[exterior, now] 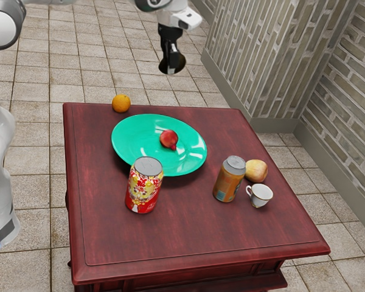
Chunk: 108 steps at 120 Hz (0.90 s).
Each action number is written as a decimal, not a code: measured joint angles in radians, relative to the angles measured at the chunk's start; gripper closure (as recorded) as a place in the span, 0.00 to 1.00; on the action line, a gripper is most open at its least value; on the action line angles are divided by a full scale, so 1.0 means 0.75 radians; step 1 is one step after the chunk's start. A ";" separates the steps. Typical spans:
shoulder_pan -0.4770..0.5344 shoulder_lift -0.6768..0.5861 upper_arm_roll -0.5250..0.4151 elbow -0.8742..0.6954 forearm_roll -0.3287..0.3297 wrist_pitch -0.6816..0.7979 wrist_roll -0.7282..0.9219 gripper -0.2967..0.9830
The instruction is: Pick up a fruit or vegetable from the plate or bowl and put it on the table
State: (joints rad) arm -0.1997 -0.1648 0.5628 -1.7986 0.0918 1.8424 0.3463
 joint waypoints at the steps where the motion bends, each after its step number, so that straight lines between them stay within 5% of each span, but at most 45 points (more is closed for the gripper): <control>1: 0.002 0.000 0.000 0.000 -0.002 0.000 0.002 0.50; 42: 0.086 0.032 0.001 0.028 -0.028 -0.001 0.066 0.50; 71: 0.091 0.045 0.000 0.110 -0.047 -0.005 0.124 0.28; 78: 0.069 0.017 -0.046 0.125 -0.111 -0.006 0.135 0.26; 92: -0.190 0.085 -0.094 0.191 -0.282 -0.007 0.117 0.25; 108: -0.247 0.461 -0.102 0.200 -0.436 0.080 -0.048 0.24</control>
State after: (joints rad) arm -0.3848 0.1812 0.4863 -1.6488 -0.2353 1.9028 0.3102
